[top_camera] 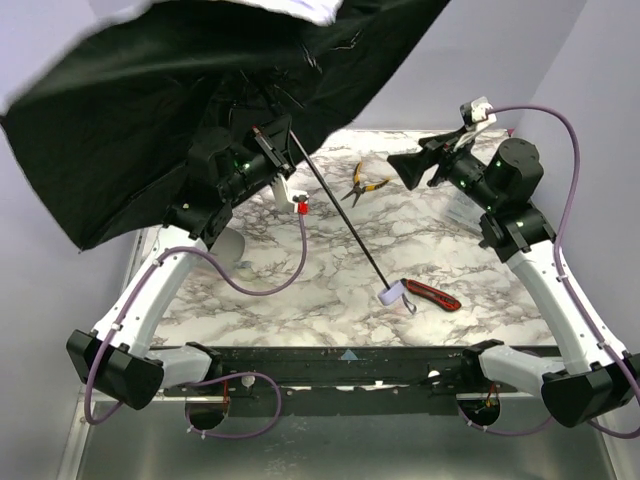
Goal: Open the umbrella
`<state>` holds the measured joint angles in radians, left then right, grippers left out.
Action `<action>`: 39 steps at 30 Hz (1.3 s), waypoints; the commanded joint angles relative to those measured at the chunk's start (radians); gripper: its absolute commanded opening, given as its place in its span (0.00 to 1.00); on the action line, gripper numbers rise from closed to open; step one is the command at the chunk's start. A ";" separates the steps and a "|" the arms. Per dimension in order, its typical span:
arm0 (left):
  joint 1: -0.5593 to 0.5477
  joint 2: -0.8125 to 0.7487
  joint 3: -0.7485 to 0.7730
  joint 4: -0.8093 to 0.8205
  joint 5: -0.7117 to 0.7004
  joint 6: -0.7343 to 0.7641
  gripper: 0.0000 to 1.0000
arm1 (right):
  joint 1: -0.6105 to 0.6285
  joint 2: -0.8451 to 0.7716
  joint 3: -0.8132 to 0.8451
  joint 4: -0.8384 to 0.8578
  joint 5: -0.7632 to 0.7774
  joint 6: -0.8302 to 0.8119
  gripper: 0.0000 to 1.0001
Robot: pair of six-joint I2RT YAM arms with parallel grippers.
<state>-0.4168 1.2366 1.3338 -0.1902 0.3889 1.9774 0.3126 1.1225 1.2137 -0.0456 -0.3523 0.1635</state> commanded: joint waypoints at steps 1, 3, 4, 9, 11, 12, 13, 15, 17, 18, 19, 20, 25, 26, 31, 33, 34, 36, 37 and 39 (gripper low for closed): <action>0.012 -0.068 -0.031 0.091 -0.014 0.248 0.00 | -0.003 -0.022 0.047 -0.032 -0.149 -0.059 0.92; 0.010 -0.102 -0.057 0.010 -0.001 0.274 0.00 | -0.003 -0.034 0.083 -0.002 -0.189 -0.113 0.91; 0.007 -0.122 -0.070 -0.025 0.011 0.284 0.00 | -0.003 -0.041 0.100 0.024 -0.204 -0.133 0.91; -0.013 -0.156 -0.081 -0.122 0.028 0.242 0.00 | -0.003 -0.034 0.162 0.054 -0.326 -0.154 0.91; -0.009 -0.164 -0.079 -0.146 0.050 0.224 0.00 | -0.001 -0.015 0.188 -0.015 -0.389 -0.130 0.89; -0.007 -0.169 -0.075 -0.177 0.065 0.222 0.00 | 0.002 -0.008 0.200 -0.033 -0.403 -0.114 0.88; -0.007 -0.177 -0.071 -0.211 0.081 0.225 0.00 | 0.012 -0.004 0.211 -0.039 -0.390 -0.095 0.89; -0.007 -0.189 -0.048 -0.290 0.135 0.204 0.00 | 0.025 -0.005 0.222 -0.035 -0.355 -0.118 0.89; -0.007 -0.182 -0.008 -0.355 0.160 0.185 0.00 | 0.048 0.009 0.257 -0.078 -0.321 -0.233 0.89; -0.007 -0.176 0.007 -0.377 0.163 0.177 0.00 | 0.068 0.026 0.289 -0.115 -0.292 -0.304 0.90; -0.007 -0.172 0.018 -0.403 0.164 0.183 0.00 | 0.096 0.046 0.330 -0.145 -0.258 -0.360 0.89; -0.007 -0.167 0.029 -0.424 0.166 0.188 0.00 | 0.119 0.056 0.358 -0.161 -0.228 -0.422 0.89; -0.030 -0.150 0.044 -0.477 0.118 0.162 0.00 | 0.226 0.033 0.325 -0.086 -0.120 -0.611 0.89; -0.031 -0.150 0.044 -0.489 0.103 0.160 0.00 | 0.247 0.018 0.295 -0.053 -0.109 -0.639 0.90; -0.031 -0.138 0.060 -0.501 0.089 0.142 0.00 | 0.396 0.025 0.277 0.014 0.017 -0.757 0.91; -0.034 -0.125 0.065 -0.485 0.086 0.142 0.00 | 0.458 0.042 0.271 0.021 0.043 -0.827 0.91; -0.034 -0.118 0.073 -0.484 0.084 0.142 0.00 | 0.481 0.049 0.268 0.023 0.051 -0.853 0.91; -0.034 -0.090 0.102 -0.471 0.085 0.140 0.00 | 0.533 0.072 0.252 0.038 0.084 -0.903 0.92; -0.033 -0.075 0.126 -0.474 0.086 0.140 0.00 | 0.557 0.087 0.255 0.038 0.104 -0.929 0.93; -0.031 -0.035 0.194 -0.484 0.098 0.134 0.00 | 0.582 0.117 0.258 0.077 0.139 -0.974 0.93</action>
<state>-0.4473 1.1488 1.3964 -0.6930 0.4709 2.0529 0.8433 1.1843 1.4857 -0.0391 -0.3302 -0.6655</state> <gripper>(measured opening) 0.115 0.924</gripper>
